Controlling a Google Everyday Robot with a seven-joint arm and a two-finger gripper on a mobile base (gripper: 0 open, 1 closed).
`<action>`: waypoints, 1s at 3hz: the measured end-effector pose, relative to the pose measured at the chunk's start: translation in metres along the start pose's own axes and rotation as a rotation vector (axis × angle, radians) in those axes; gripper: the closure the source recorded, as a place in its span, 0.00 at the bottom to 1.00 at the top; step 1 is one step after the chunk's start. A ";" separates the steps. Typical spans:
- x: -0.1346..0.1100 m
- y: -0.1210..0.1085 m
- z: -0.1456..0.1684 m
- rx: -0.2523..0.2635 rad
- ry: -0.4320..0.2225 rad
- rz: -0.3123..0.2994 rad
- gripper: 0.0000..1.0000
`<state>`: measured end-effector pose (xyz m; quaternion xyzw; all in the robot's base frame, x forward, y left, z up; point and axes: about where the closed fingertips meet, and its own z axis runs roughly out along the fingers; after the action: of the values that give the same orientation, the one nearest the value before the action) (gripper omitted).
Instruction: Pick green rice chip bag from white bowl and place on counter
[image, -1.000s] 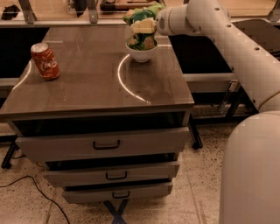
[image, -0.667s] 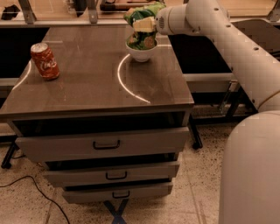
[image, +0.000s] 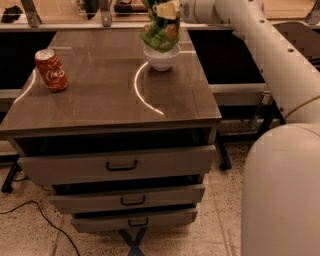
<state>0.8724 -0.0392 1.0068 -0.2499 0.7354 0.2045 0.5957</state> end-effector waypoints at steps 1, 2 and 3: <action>-0.055 -0.005 -0.008 0.004 -0.109 -0.059 1.00; -0.054 -0.004 -0.007 0.002 -0.109 -0.055 1.00; -0.060 0.053 0.014 -0.156 -0.133 -0.028 1.00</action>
Offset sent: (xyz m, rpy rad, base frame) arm 0.0048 0.0023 0.0384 0.0137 -0.0884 0.0124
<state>0.8614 0.0186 1.0630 -0.2914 0.6726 0.2688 0.6248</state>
